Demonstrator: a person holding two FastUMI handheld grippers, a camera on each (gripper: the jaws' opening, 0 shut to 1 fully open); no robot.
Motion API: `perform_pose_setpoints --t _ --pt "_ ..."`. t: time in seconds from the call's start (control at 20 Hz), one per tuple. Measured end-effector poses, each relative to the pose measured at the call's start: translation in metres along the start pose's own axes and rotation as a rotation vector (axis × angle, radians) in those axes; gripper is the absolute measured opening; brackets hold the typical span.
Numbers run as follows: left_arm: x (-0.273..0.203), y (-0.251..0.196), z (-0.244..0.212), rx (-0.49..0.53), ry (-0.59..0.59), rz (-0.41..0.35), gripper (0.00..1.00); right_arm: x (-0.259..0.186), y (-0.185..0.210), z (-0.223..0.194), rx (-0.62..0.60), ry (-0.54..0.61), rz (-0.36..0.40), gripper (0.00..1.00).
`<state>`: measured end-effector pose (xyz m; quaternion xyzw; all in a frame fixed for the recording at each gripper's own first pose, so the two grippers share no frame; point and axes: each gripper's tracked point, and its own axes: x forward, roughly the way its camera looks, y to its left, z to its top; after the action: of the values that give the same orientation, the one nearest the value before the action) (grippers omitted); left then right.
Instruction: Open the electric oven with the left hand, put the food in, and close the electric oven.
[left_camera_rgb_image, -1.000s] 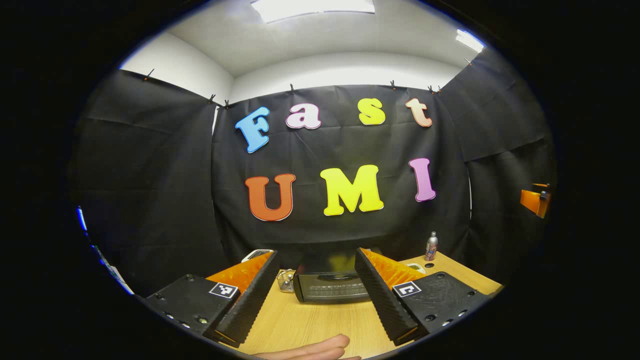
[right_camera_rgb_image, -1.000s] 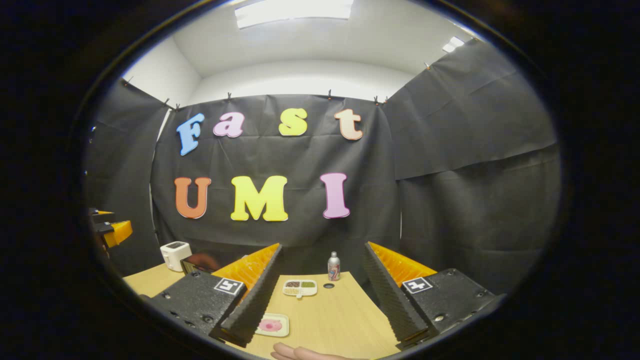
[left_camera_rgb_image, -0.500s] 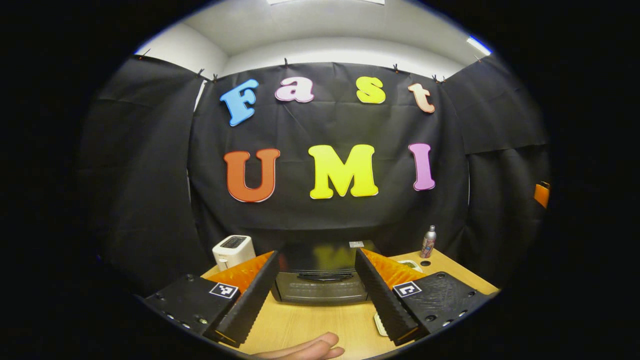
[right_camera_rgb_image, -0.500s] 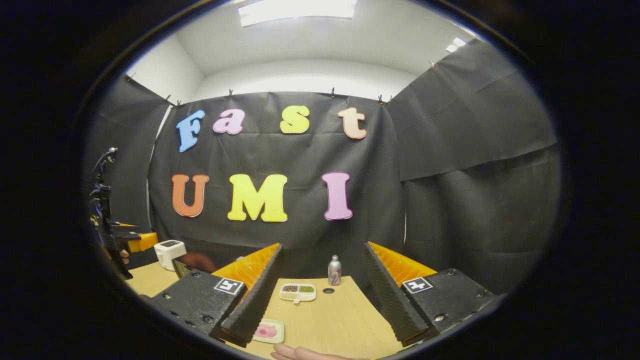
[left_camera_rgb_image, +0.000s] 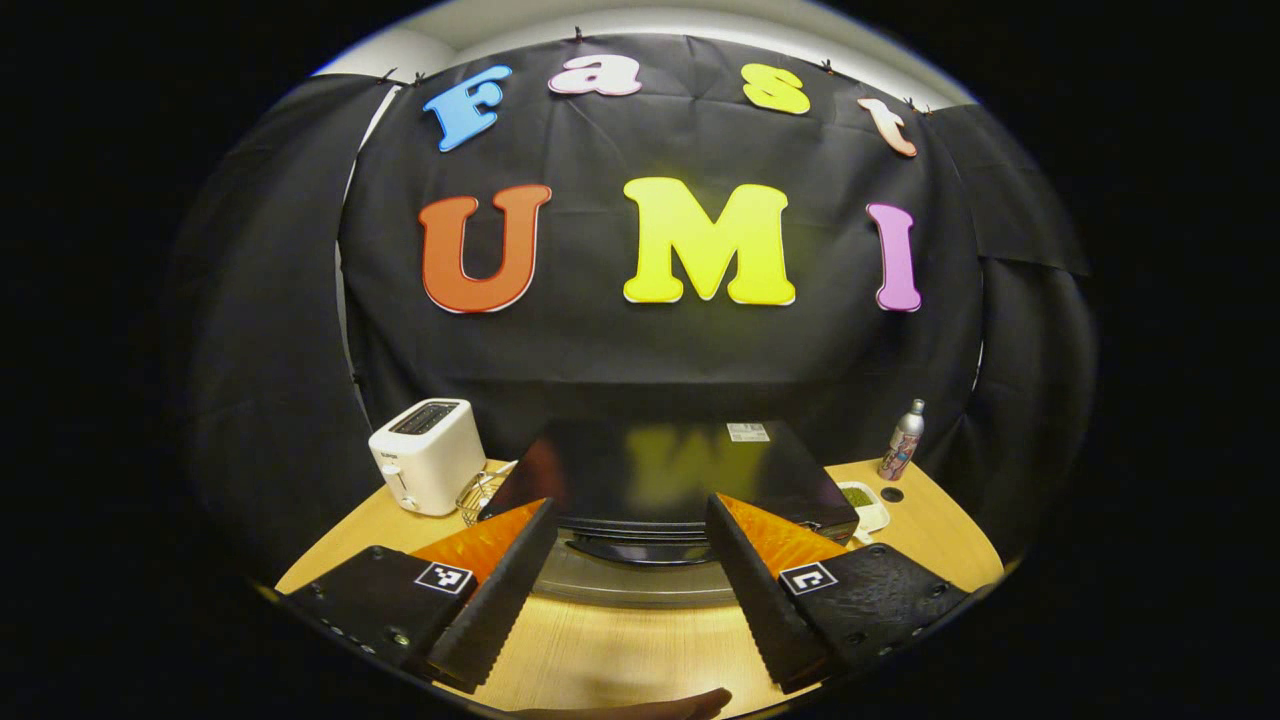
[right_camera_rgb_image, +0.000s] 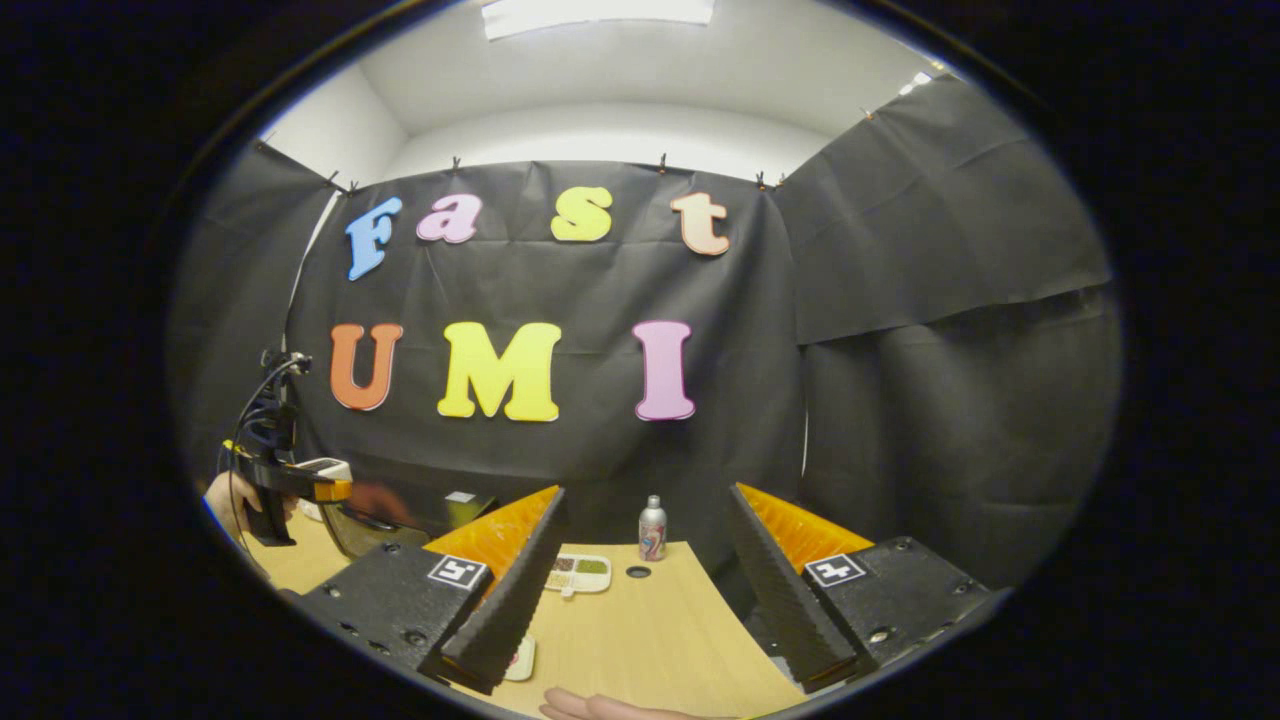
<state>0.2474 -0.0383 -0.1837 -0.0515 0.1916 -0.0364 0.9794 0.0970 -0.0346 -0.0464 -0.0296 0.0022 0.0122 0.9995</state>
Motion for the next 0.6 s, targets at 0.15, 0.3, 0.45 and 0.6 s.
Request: perform_pose_setpoints --t 0.15,0.3,0.45,0.6 --pt "0.022 -0.006 -0.021 -0.012 0.071 -0.017 0.95 0.003 -0.011 -0.008 0.001 0.005 -0.026 0.96" --pt "0.036 -0.008 -0.031 -0.018 0.108 -0.016 0.95 0.000 -0.008 -0.019 0.017 0.040 -0.018 0.97" --pt "0.042 -0.008 -0.034 0.018 0.119 0.000 0.96 0.002 -0.017 -0.017 -0.003 0.025 -0.042 0.96" --pt "0.046 -0.012 -0.037 0.041 0.136 0.003 0.95 -0.003 -0.015 -0.012 -0.003 0.019 -0.040 0.97"
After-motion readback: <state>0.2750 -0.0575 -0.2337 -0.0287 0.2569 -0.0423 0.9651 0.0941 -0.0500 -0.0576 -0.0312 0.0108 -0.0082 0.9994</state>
